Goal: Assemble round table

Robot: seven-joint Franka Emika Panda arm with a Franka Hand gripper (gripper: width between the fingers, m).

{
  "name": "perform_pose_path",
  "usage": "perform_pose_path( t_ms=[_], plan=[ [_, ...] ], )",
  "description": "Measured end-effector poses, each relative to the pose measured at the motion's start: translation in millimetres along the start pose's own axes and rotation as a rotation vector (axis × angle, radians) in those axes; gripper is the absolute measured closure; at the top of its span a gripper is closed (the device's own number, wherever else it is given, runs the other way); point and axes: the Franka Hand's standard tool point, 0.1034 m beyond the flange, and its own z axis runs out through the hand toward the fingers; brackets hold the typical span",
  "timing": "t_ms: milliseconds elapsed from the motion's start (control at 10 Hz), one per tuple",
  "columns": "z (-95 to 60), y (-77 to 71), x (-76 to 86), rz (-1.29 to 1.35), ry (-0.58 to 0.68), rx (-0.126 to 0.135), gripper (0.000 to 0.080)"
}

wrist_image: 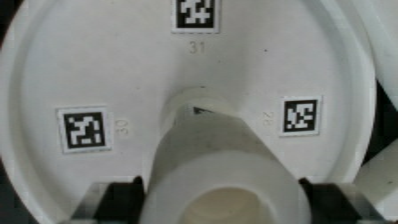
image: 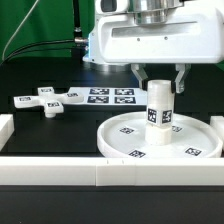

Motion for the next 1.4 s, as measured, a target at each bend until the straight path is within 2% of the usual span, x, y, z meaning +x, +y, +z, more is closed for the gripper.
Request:
perform_pose_path(
  t_ms=[500, 1000, 1300, 1400],
  plan=[
    [0.2, -1.0, -1.1, 0.256, -0.015, 0.016, 0.0389],
    [1.8, -1.1, 0.1, 0.803, -0.086, 0.075, 0.0389],
    [2.1, -1.4, 0.0, 0.941, -0.103, 0.077, 0.0389],
    [2.2, -1.7, -0.4, 0.927, -0.102, 0.077, 0.0336]
  ],
)
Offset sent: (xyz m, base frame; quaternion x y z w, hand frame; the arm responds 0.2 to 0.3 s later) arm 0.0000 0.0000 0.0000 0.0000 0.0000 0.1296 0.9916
